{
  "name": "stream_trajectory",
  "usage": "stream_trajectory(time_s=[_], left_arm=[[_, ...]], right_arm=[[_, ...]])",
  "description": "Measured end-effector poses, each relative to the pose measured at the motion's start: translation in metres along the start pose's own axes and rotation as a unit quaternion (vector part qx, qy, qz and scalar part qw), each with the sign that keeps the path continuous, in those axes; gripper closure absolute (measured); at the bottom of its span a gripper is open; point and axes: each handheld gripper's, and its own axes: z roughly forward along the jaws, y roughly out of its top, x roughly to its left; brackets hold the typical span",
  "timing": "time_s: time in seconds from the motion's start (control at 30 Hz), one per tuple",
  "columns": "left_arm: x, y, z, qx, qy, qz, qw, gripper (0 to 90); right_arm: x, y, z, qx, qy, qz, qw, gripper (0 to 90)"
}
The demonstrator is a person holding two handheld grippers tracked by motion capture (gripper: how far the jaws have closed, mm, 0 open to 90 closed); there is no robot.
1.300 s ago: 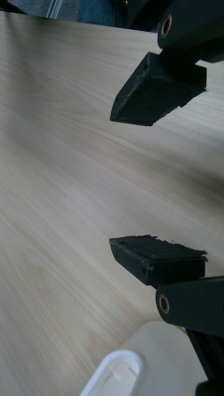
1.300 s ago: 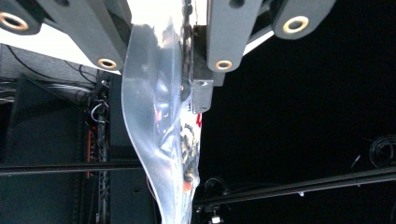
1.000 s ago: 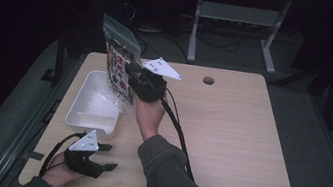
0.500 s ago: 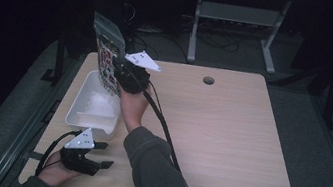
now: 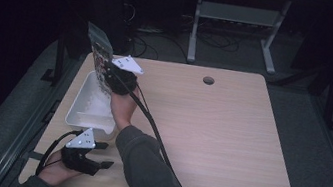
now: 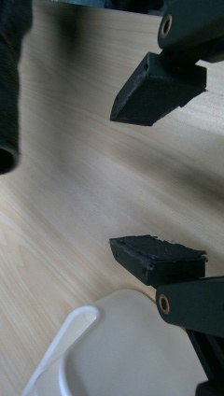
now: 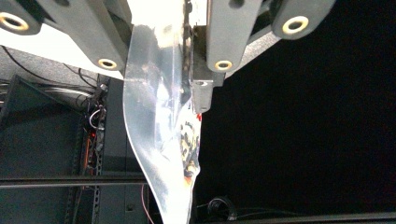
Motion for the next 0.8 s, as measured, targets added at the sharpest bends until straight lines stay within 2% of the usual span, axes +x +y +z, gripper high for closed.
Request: stream_trajectory(time_s=[0.1, 0.17, 0.23, 0.33, 0.4, 0.47, 0.5, 0.6, 0.8], left_arm=[[0.001, 0.0, 0.0, 0.002, -0.001, 0.0, 1.0, 33.0], [0.001, 0.0, 0.0, 0.002, -0.001, -0.001, 1.0, 33.0], [0.0, 0.0, 0.001, 0.003, -0.001, -0.001, 1.0, 33.0], [0.0, 0.0, 0.001, 0.005, 0.0, 0.001, 1.0, 32.9], [0.0, 0.0, 0.001, 0.004, 0.0, 0.0, 1.0, 32.8], [0.0, 0.0, 0.001, 0.004, 0.0, 0.0, 1.0, 32.8], [0.0, 0.0, 0.001, 0.005, 0.001, 0.0, 1.0, 32.7], [0.0, 0.0, 0.001, 0.005, 0.001, 0.002, 1.0, 32.6], [0.0, 0.0, 0.002, 0.006, 0.001, 0.0, 1.0, 32.5]], right_arm=[[0.0, -0.008, 0.003, 0.004, 0.002, 0.003, 1.0, 75.4], [-0.001, -0.012, 0.004, 0.006, 0.005, 0.013, 0.9999, 75.2], [0.0, -0.017, 0.004, 0.006, 0.002, 0.006, 1.0, 75.0], [0.001, -0.018, 0.001, 0.01, 0.011, 0.002, 0.9999, 73.5], [0.0, -0.017, 0.0, 0.02, 0.019, -0.001, 0.9996, 72.9], [-0.002, -0.016, -0.001, 0.038, 0.027, -0.015, 0.9988, 71.2], [-0.004, -0.015, -0.001, 0.049, 0.034, -0.011, 0.9981, 70.5], [-0.009, -0.01, -0.002, 0.082, 0.034, -0.013, 0.996, 69.3], [-0.01, -0.01, -0.005, 0.11, 0.043, -0.033, 0.9925, 67.3]])
